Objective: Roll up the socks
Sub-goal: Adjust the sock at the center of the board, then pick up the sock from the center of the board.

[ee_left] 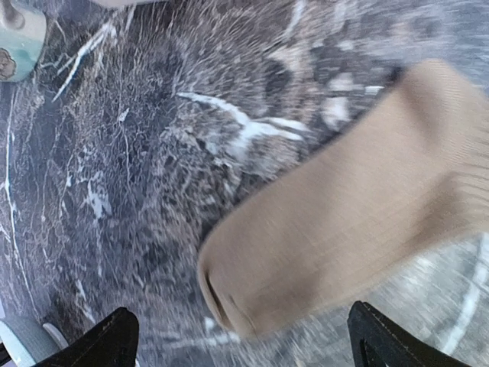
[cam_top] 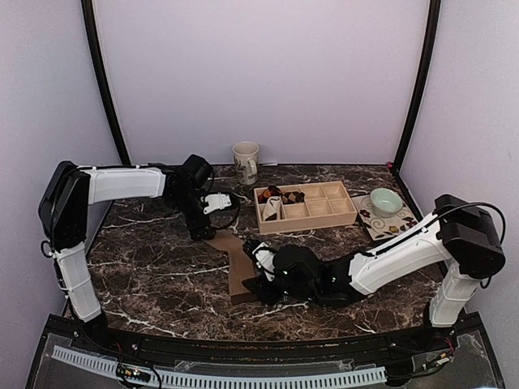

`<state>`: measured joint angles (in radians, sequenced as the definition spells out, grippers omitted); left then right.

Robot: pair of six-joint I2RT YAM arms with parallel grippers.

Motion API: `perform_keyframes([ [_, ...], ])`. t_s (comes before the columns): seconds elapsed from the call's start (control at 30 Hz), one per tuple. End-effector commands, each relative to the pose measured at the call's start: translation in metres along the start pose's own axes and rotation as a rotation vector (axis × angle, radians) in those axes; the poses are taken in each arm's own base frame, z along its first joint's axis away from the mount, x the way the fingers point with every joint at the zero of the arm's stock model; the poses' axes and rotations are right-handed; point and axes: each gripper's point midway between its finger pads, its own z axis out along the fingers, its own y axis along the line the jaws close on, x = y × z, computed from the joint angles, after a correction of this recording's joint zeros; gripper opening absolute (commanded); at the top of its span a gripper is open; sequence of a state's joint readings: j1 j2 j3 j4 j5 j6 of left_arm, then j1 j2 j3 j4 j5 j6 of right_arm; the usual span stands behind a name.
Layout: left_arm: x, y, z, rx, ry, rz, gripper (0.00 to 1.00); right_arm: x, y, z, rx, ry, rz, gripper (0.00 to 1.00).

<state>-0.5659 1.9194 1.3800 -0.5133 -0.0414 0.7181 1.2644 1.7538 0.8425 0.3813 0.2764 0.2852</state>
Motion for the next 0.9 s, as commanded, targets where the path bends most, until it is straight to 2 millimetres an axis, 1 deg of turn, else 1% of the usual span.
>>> perform_keyframes([
  [0.0,0.007,-0.049,-0.047,0.196,-0.059,-0.003,0.99,0.029,0.026,-0.007,-0.095,0.036,-0.255,0.58],
  [0.1,0.017,-0.079,-0.044,0.300,-0.058,-0.025,0.99,0.036,0.035,-0.007,-0.130,0.040,-0.376,0.60],
  [0.17,0.021,-0.090,-0.039,0.331,-0.053,-0.038,0.99,0.039,0.036,-0.006,-0.137,0.045,-0.430,0.60],
  [0.23,0.021,-0.097,-0.034,0.349,-0.057,-0.050,0.99,0.042,0.033,-0.005,-0.126,0.045,-0.478,0.61],
  [0.27,0.019,-0.098,-0.031,0.351,-0.060,-0.052,0.99,0.043,0.031,-0.005,-0.122,0.046,-0.497,0.61],
  [0.33,0.011,-0.096,-0.026,0.338,-0.070,-0.051,0.99,0.048,0.027,-0.003,-0.131,0.055,-0.513,0.60],
  [0.4,0.001,-0.089,-0.026,0.333,-0.081,-0.062,0.99,0.052,0.025,-0.001,-0.146,0.060,-0.518,0.59],
  [0.43,-0.003,-0.086,-0.026,0.336,-0.081,-0.068,0.98,0.056,0.024,-0.001,-0.161,0.064,-0.515,0.59],
  [0.5,-0.018,-0.093,-0.031,0.359,-0.091,-0.045,0.98,0.056,0.022,0.000,-0.176,0.051,-0.502,0.57],
  [0.67,-0.038,-0.092,-0.035,0.359,-0.116,-0.037,0.98,0.062,0.019,0.009,-0.232,0.054,-0.472,0.53],
  [0.77,-0.043,-0.095,-0.026,0.350,-0.096,-0.037,0.98,0.065,0.023,0.014,-0.271,0.065,-0.459,0.51],
  [0.87,-0.041,-0.100,-0.011,0.328,-0.057,-0.016,0.98,0.075,0.024,0.019,-0.298,0.098,-0.436,0.43],
])
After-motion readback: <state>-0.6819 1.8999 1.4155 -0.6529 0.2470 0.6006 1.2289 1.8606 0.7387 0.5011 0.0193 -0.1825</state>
